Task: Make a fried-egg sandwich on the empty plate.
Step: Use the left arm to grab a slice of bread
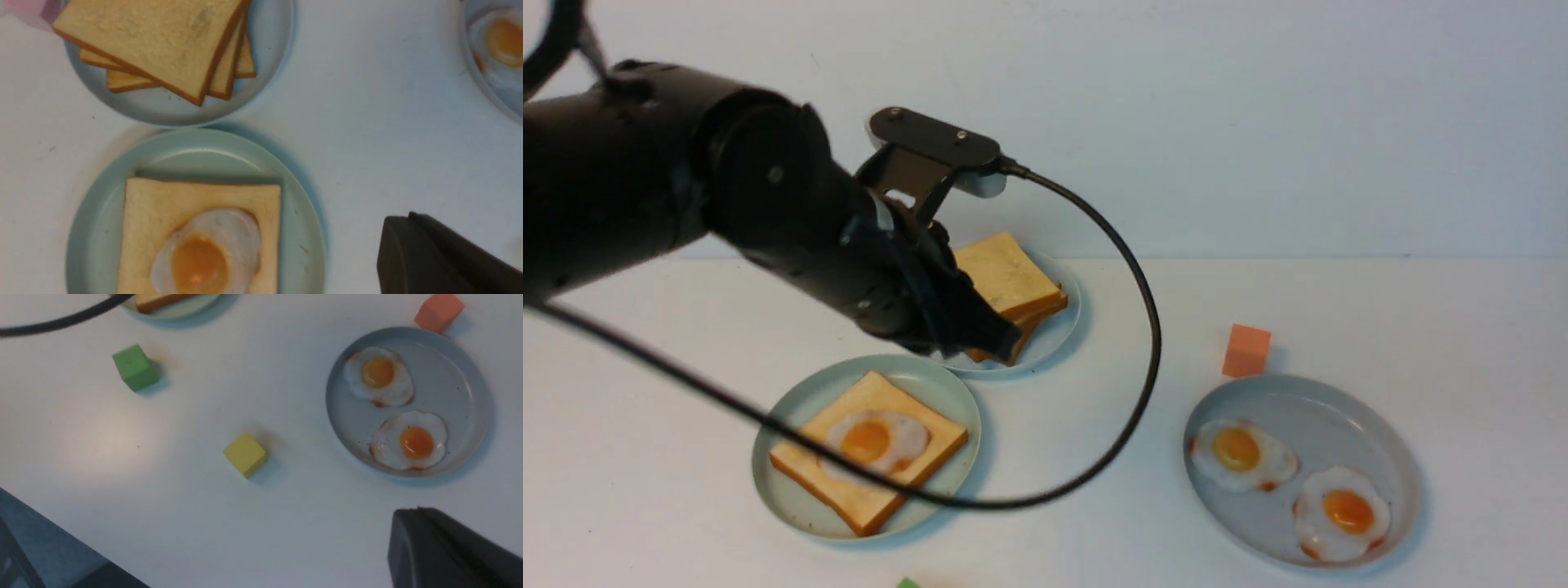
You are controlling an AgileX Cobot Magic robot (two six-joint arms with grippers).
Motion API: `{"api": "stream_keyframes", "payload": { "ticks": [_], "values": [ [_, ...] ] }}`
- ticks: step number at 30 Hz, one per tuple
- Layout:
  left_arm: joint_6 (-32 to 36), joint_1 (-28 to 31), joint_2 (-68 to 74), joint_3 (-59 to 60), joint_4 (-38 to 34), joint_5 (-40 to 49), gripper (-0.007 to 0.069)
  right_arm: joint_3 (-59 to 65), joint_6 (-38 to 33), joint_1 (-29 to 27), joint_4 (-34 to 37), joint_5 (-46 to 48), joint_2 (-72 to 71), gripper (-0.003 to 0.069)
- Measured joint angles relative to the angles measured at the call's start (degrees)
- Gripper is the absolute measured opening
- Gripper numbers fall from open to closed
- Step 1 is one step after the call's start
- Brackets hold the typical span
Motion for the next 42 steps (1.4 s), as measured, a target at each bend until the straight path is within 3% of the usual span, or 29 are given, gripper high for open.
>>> {"api": "stream_keyframes", "payload": {
  "ticks": [4,8,13,17,22,29,36,37,42],
  "values": [
    [12.0,5.3,9.8,-8.3,-6.9,1.8,-0.0013,0.3,1.5,0.0,0.0,0.4,-4.9,0.0003],
    [18.4,6.2,17.4,-13.8,-7.9,1.8,0.0009,0.3,1.7,0.0,0.1,0.3,-5.7,0.0003],
    [24.4,6.2,22.1,-16.6,-7.2,-1.2,0.0148,0.8,1.7,0.0,1.2,-0.2,-5.3,0.0004],
    [25.3,6.2,24.0,-17.0,-3.0,-7.0,0.0334,1.6,2.1,0.0,1.4,-0.4,-4.7,0.0005],
    [25.5,6.3,27.5,-17.0,-1.2,-10.8,0.04,2.8,2.3,0.0,1.4,-1.1,-4.6,0.0006],
    [25.5,6.3,30.9,-17.4,0.7,-14.5,0.0386,3.1,2.3,0.0,1.4,-3.9,-4.5,0.0006],
    [23.3,6.3,31.3,-17.7,1.5,-14.8,0.0204,3.1,2.3,0.0,1.6,-5.1,-4.5,0.0008],
    [23.2,6.3,31.4,-17.8,1.7,-14.9,0.0146,3.1,2.3,0.0,1.6,-5.1,-4.5,0.0008],
    [23.1,6.3,31.4,-17.9,2.1,-14.8,0.0104,3.1,2.3,0.0,1.6,-5.1,-4.5,0.0008]
  ]
}}
